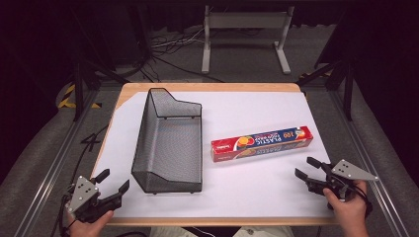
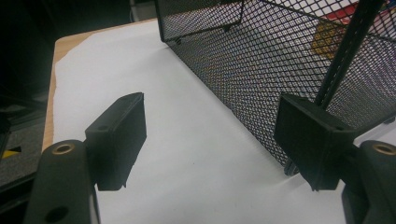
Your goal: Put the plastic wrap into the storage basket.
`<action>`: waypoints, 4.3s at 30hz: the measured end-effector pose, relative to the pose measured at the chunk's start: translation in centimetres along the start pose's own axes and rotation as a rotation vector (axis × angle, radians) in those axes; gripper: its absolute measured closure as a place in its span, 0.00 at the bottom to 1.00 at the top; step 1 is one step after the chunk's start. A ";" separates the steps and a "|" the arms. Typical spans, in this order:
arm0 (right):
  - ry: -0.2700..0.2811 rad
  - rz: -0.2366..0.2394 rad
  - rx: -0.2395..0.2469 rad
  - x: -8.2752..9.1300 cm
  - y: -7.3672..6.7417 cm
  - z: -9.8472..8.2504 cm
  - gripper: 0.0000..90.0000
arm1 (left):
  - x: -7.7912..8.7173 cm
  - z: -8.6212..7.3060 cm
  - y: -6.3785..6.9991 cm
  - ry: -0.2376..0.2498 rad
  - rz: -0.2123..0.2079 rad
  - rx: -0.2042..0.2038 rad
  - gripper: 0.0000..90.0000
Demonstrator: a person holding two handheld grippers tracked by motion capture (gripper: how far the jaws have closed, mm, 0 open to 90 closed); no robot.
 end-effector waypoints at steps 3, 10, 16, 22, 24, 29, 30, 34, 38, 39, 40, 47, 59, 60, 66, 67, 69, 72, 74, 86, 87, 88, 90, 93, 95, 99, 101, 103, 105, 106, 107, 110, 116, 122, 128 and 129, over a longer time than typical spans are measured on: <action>0.006 0.002 0.000 0.0 0.0 0.0 0.36 | -0.1 0.0 0.1 -0.003 -0.005 -0.002 0.29; 0.005 0.005 0.001 0.0 -0.1 0.1 0.35 | -0.2 0.0 0.0 -0.001 -0.006 0.001 0.29; -0.019 0.033 0.026 -0.5 -0.9 0.8 0.41 | -0.2 0.1 0.0 -0.007 -0.007 -0.002 0.29; -0.021 0.097 0.032 -1.8 -2.8 1.8 0.41 | -0.3 0.1 0.0 -0.006 -0.006 0.001 0.29; -0.020 0.112 0.030 -2.1 -3.2 1.9 0.41 | -0.3 0.1 0.0 -0.005 -0.006 -0.001 0.29; -0.035 0.159 0.053 -3.6 -4.9 2.4 0.37 | -0.3 0.0 0.0 -0.004 -0.009 0.002 0.29; -0.039 0.166 0.062 -4.0 -5.3 2.5 0.37 | -0.3 0.0 -0.1 -0.004 -0.009 0.003 0.29; -0.049 0.203 0.071 -4.9 -6.4 2.7 0.39 | -0.2 0.0 -0.1 -0.003 -0.010 0.001 0.29; -0.077 0.246 0.102 -6.0 -7.7 2.9 0.42 | -0.2 0.1 0.0 -0.001 -0.009 -0.002 0.29; -0.085 0.256 0.118 -6.2 -8.0 3.0 0.42 | -0.2 0.1 0.0 -0.002 -0.008 -0.001 0.29; -0.092 0.262 0.129 -6.3 -8.2 3.2 0.44 | -0.2 0.1 0.0 -0.001 -0.007 -0.001 0.29; -0.133 0.320 0.113 -7.6 -9.6 3.8 0.55 | -0.2 0.1 0.0 -0.003 -0.005 0.000 0.29; -0.339 0.320 0.219 -12.5 -12.8 5.2 1.00 | -0.2 0.1 0.0 0.000 0.003 0.000 0.29; -0.345 0.321 0.218 -12.8 -12.9 5.2 1.00 | -0.1 0.1 0.0 0.000 0.003 0.001 0.29; -0.381 0.314 0.229 -14.5 -13.5 5.3 1.00 | -0.1 0.1 -0.1 0.002 0.005 0.002 0.29; -0.382 0.311 0.234 -14.8 -13.6 5.3 1.00 | -0.1 0.1 -0.1 0.003 0.005 0.000 0.29; -0.386 0.307 0.242 -15.2 -13.7 5.3 1.00 | -0.1 0.1 -0.1 0.003 0.005 0.000 0.29; -0.401 0.302 0.249 -15.9 -13.8 5.2 1.00 | -0.1 0.1 0.0 0.000 0.006 -0.002 0.29; -0.407 0.300 0.250 -16.1 -13.8 5.2 1.00 | -0.1 0.1 0.0 0.001 0.007 -0.001 0.29; -0.461 0.249 0.265 -18.6 -13.1 3.9 1.00 | -0.1 0.1 -0.1 0.006 0.002 0.011 0.29; -0.461 0.243 0.265 -18.7 -13.0 3.9 1.00 | -0.1 0.1 -0.1 0.005 0.001 0.010 0.29; -0.462 0.236 0.269 -18.8 -13.0 3.9 1.00 | -0.1 0.1 -0.1 0.006 0.001 0.010 0.29; -0.469 0.241 0.258 -19.0 -12.8 3.9 1.00 | -0.1 0.1 -0.1 0.006 0.000 0.010 0.29; -0.476 0.225 0.257 -19.3 -12.8 4.1 1.00 | -0.1 0.1 -0.2 0.006 0.001 0.014 0.29; -0.475 0.220 0.259 -19.4 -12.8 4.1 1.00 | -0.1 0.1 -0.2 0.007 0.002 0.015 0.29; -0.473 0.197 0.261 -20.3 -12.8 4.5 1.00 | -0.1 0.1 -0.1 0.006 0.000 0.011 0.29; -0.474 0.191 0.250 -20.7 -12.6 4.7 1.00 | -0.1 0.1 -0.2 0.009 -0.001 0.014 0.29; -0.472 0.183 0.238 -21.1 -12.5 4.9 1.00 | -0.1 0.0 -0.2 0.008 -0.001 0.014 0.29; -0.471 0.180 0.228 -21.5 -12.3 5.1 1.00 | -0.1 0.0 -0.2 0.009 -0.002 0.014 0.29; -0.467 0.177 0.224 -21.8 -12.3 5.2 1.00 | -0.1 0.0 -0.2 0.009 -0.002 0.013 0.29; -0.467 0.172 0.222 -21.9 -12.2 5.2 1.00 | -0.1 0.0 -0.2 0.010 -0.003 0.014 0.29; -0.464 0.155 0.229 -22.5 -12.1 5.5 1.00 | -0.1 0.0 -0.2 0.009 -0.003 0.014 0.29; -0.440 0.119 0.216 -23.3 -11.7 5.8 1.00 | 0.0 0.0 -0.2 0.010 -0.001 0.014 0.29; -0.467 0.148 0.213 -22.8 -11.8 6.0 1.00 | -0.1 0.0 -0.2 0.011 -0.001 0.013 0.29; -0.436 0.175 0.213 -20.7 -12.0 7.3 1.00 | -0.2 0.1 -0.1 0.011 0.000 0.006 0.29; -0.433 0.178 0.216 -20.4 -11.9 7.5 1.00 | -0.2 0.2 -0.1 0.010 -0.002 0.004 0.29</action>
Point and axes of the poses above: each handheld gripper's, and its own axes: x roughly backward along the jaws, z roughly out of its top, y roughly to its right, the point moved 1 cm from there along -x, roughly forward along the jaws, and after that the axes turned 12 degrees about -x, right-handed, at the moved point
